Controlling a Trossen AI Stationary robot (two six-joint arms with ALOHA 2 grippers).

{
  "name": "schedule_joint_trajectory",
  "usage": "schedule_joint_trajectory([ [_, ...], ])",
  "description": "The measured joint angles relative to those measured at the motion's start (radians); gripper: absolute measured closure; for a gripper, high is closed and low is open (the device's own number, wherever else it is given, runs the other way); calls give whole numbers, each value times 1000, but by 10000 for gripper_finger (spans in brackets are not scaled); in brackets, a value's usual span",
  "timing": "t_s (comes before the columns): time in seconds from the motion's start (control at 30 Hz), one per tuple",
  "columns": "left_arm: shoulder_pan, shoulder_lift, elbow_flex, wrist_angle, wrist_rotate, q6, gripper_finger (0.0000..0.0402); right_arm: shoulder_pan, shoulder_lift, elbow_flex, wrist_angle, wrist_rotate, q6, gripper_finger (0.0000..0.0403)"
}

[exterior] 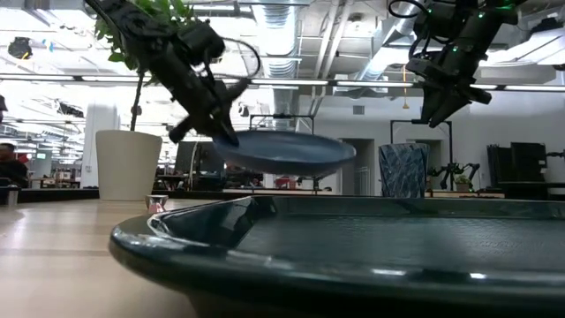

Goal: Pick and place plate/cup/fork/spoon on tray
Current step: Put the dark blue plate on the black tray

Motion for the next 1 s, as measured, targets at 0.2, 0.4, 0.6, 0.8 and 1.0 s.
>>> schedule_joint_trajectory([
  [0.2, -96, -148, 0, -151, 40, -21, 401, 0, 0, 0, -1, 1, -21, 270],
  [0.4, -345, -167, 0, -166, 110, -118, 401, -1, 0, 0, -1, 3, -25, 270],
  [0.6, -570, -69, 0, 50, 9, -200, 401, -1, 0, 0, 0, 3, -24, 269],
  [0.8, -638, 97, 1, 283, 9, -232, 401, 0, 1, 0, 2, 3, -17, 269],
  [1.0, -643, 232, 1, 333, 30, -260, 401, -1, 1, 0, 2, 4, -17, 269],
])
